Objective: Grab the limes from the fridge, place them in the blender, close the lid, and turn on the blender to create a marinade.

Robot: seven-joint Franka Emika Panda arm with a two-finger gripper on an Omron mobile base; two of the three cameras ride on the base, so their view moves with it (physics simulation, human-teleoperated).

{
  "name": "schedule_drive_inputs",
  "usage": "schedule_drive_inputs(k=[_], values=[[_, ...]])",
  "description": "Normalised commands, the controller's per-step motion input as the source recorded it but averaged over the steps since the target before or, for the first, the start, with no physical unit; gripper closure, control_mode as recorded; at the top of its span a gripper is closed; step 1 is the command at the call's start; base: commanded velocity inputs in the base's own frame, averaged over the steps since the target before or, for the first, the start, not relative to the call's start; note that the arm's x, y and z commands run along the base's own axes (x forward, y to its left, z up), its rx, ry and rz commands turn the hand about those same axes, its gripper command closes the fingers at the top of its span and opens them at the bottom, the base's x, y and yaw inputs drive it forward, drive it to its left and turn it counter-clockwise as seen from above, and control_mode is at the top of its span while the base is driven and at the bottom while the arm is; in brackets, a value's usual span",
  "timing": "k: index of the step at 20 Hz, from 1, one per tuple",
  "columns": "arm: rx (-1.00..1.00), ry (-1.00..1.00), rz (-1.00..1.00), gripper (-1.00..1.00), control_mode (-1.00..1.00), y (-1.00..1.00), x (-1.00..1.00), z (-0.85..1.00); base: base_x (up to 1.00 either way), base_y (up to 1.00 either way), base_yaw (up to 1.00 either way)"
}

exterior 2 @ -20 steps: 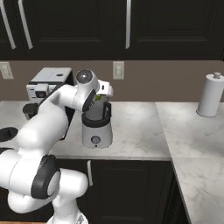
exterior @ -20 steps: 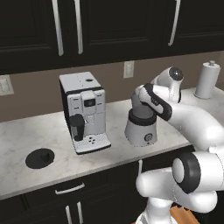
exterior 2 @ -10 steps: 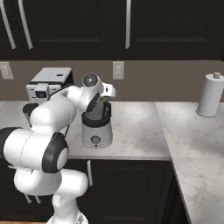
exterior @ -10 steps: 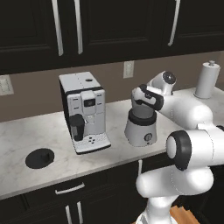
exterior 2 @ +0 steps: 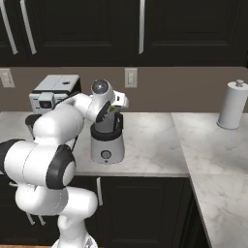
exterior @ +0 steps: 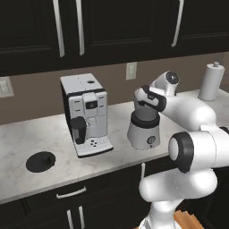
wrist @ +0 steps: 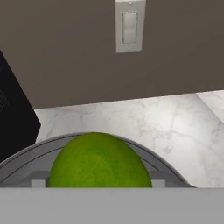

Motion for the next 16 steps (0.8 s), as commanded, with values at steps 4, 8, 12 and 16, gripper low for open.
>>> schedule_drive_inputs(k=[4,8,12,16], values=[[0.0,0.07,0.0,-1.0,-1.0,0.0,0.01,0.07,0.0,0.0,0.0],[0.0,0.01,0.0,-1.0,-1.0,0.0,-0.17,0.29,0.0,0.0,0.0],[0.0,0.0,0.0,-1.0,-1.0,0.0,-0.21,0.25,0.0,0.0,0.0],[0.0,0.0,0.0,-1.0,-1.0,0.03,-0.26,0.02,0.0,0.0,0.0]])
